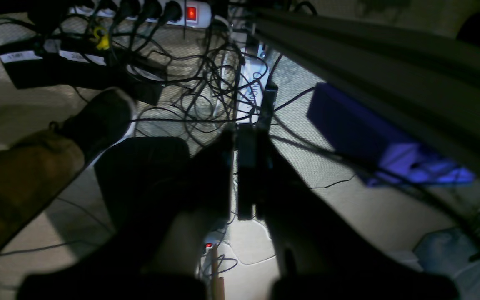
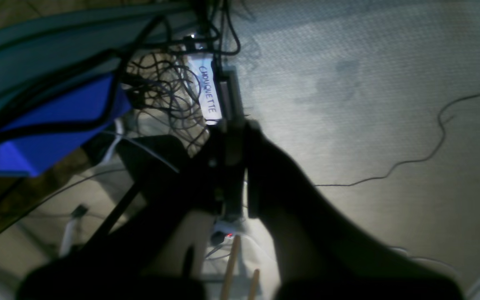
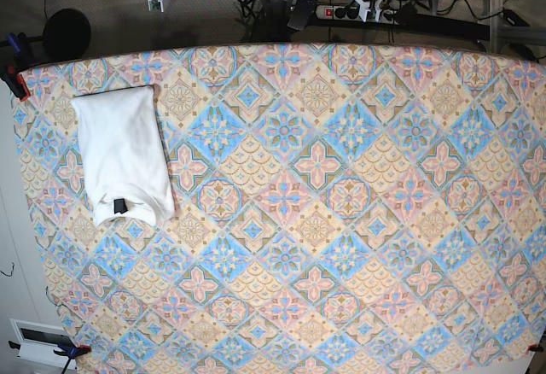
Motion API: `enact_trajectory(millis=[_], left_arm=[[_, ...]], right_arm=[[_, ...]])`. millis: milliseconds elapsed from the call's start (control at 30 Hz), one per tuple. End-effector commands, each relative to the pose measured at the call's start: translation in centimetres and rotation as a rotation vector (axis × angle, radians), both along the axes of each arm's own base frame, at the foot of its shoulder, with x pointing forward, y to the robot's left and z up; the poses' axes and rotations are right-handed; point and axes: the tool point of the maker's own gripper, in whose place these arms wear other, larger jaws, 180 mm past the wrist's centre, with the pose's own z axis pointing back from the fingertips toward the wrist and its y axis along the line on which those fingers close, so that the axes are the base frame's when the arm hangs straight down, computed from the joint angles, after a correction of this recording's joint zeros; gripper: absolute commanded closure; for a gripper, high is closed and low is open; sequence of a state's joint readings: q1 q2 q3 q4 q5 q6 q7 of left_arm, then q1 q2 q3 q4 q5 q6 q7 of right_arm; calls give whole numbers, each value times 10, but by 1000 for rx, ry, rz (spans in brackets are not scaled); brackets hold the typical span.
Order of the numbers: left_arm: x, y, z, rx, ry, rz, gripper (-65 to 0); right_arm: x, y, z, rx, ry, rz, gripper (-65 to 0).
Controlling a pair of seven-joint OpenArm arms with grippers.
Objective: Fold the T-shirt properly
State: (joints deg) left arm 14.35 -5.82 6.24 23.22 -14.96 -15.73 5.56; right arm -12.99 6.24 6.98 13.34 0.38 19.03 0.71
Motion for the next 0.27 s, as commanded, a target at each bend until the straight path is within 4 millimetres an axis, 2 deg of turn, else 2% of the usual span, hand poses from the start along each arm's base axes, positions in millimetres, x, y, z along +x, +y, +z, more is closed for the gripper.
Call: enact_trajectory(millis=[0,233], left_arm=[[3,-1,1,-5,-13,4,-1],[23,-3,1,-8,-43,5,-2]], right_arm=[[1,4,0,13,-3,-3,0],[5,4,0,12,-10,-4,0]])
